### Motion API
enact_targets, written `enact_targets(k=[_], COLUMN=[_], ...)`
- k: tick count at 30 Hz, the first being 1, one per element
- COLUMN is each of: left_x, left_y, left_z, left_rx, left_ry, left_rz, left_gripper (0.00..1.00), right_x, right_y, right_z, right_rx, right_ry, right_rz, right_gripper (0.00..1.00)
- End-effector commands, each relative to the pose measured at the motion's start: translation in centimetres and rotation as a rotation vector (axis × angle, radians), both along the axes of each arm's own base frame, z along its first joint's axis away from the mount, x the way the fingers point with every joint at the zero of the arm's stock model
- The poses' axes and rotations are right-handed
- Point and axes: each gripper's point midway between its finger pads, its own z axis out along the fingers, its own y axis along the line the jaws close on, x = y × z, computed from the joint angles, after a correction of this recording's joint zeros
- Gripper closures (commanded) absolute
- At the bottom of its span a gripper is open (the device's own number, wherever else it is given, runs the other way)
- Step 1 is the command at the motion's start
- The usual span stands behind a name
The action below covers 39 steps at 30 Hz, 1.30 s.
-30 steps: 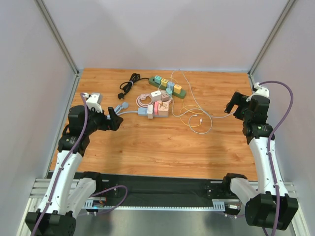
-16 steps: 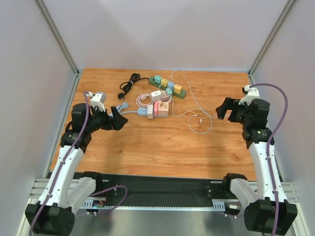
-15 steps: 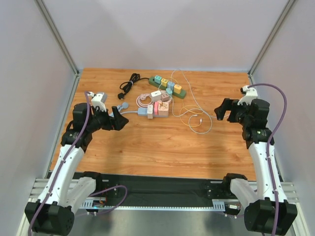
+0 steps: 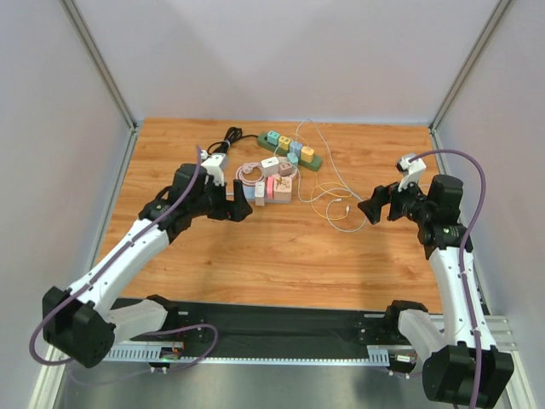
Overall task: Pull the plug off the socket
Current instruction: Move the socket to the center of the board.
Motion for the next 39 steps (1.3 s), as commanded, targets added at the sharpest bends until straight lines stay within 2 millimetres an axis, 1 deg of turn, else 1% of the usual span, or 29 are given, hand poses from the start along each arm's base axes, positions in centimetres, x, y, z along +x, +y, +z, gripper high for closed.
enact_targets(k=[1, 2, 3, 4, 5, 6, 7, 8, 9, 10, 11, 12, 13, 14, 15, 16, 17, 18, 20, 21, 23, 24, 26, 31, 32, 33, 36, 38, 39], left_x=[1.8, 2.4, 2.8, 3.3, 4.0, 4.6, 5.4, 6.3, 6.9, 7.5, 8.2, 8.7, 8.9, 9.5, 9.7, 10.1, 10.5, 10.8, 11.2, 11.3, 11.6, 11.6, 11.9, 12.2, 12.3, 12.4, 12.9, 13.2, 13.3], left_y=[-1.1, -1.6, -2.0, -2.6, -3.4, -3.5, -3.6, -4.0, -4.2, -4.3, -4.8, -5.0, -5.1, -5.4, -5.4, -5.4, -5.5, -5.6, -5.9, -5.9, -6.2, -6.1, -6.1, -5.7, -5.8, -5.8, -5.9, -6.0, -6.0], left_z=[-0.2, 0.3, 0.0, -1.4, -0.9, -1.2, -2.6, -2.0, -2.4, -3.6, -3.2, -4.3, -4.6, -4.4, -4.7, -5.4, -5.4, -6.2, -6.3, -7.1, -7.2, -7.9, -8.0, -9.6, -9.5, -10.1, -10.5, -10.7, -11.1], left_rx=[0.097, 0.110, 0.130, 0.176, 0.173, 0.201, 0.242, 0.243, 0.256, 0.281, 0.276, 0.294, 0.303, 0.303, 0.312, 0.330, 0.332, 0.344, 0.347, 0.361, 0.366, 0.379, 0.389, 0.436, 0.435, 0.444, 0.453, 0.459, 0.467], left_ry=[0.004, -0.009, -0.004, 0.023, 0.016, 0.010, 0.034, 0.021, 0.029, 0.051, 0.043, 0.065, 0.070, 0.067, 0.074, 0.083, 0.080, 0.092, 0.094, 0.114, 0.118, 0.133, 0.132, 0.153, 0.150, 0.157, 0.159, 0.157, 0.161], left_rz=[0.060, 0.062, 0.062, 0.062, 0.056, 0.071, 0.090, 0.099, 0.105, 0.112, 0.117, 0.119, 0.121, 0.126, 0.133, 0.141, 0.145, 0.147, 0.146, 0.144, 0.141, 0.142, 0.143, 0.151, 0.150, 0.150, 0.152, 0.156, 0.156], left_gripper=[0.02, 0.02, 0.03, 0.04, 0.05, 0.07, 0.08, 0.10, 0.11, 0.13, 0.15, 0.16, 0.16, 0.17, 0.19, 0.19, 0.20, 0.23, 0.25, 0.26, 0.28, 0.29, 0.29, 0.30, 0.30, 0.32, 0.34, 0.38, 0.39], right_x=[-0.2, -0.2, -0.1, -0.2, -0.2, -0.3, -0.2, -0.2, -0.2, -0.2, -0.2, -0.1, -0.2, -0.2, -0.1, -0.1, -0.1, -0.1, -0.1, -0.1, -0.1, -0.1, 0.0, 0.0, 0.0, 0.1, 0.1, 0.1, 0.1], right_y=[0.3, 0.3, 0.3, 0.3, 0.4, 0.4, 0.4, 0.4, 0.3, 0.3, 0.2, 0.2, 0.2, 0.2, 0.2, 0.2, 0.2, 0.2, 0.2, 0.2, 0.1, 0.1, 0.0, -0.1, -0.1, -0.1, -0.1, -0.2, -0.2], right_z=[0.5, 0.5, 0.4, 0.4, 0.3, 0.3, 0.3, 0.3, 0.3, 0.4, 0.3, 0.3, 0.3, 0.3, 0.3, 0.3, 0.3, 0.3, 0.2, 0.3, 0.3, 0.3, 0.4, 0.3, 0.3, 0.4, 0.3, 0.1, 0.2], right_rx=[-0.014, -0.012, -0.012, -0.010, -0.009, -0.008, -0.008, -0.010, -0.011, -0.012, -0.013, -0.015, -0.013, -0.012, -0.012, -0.012, -0.010, -0.010, -0.009, -0.010, -0.012, -0.013, -0.016, -0.019, -0.018, -0.018, -0.021, -0.020, -0.020], right_ry=[-0.018, -0.017, -0.017, -0.015, -0.012, -0.011, -0.012, -0.012, -0.013, -0.017, -0.015, -0.017, -0.013, -0.013, -0.013, -0.013, -0.012, -0.012, -0.009, -0.012, -0.012, -0.012, -0.014, -0.014, -0.013, -0.014, -0.012, -0.006, -0.006], right_rz=[0.036, 0.036, 0.036, 0.036, 0.038, 0.040, 0.039, 0.036, 0.035, 0.032, 0.029, 0.026, 0.024, 0.023, 0.023, 0.023, 0.023, 0.023, 0.022, 0.021, 0.017, 0.015, 0.012, 0.007, 0.006, 0.006, 0.004, 0.002, 0.002], right_gripper=[0.00, 0.00, 0.00, 0.00, 0.00, 0.00, 0.00, 0.00, 0.00, 0.00, 0.00, 0.00, 0.00, 0.00, 0.00, 0.00, 0.00, 0.00, 0.00, 0.00, 0.00, 0.00, 0.00, 0.00, 0.00, 0.00, 0.00, 0.00, 0.00])
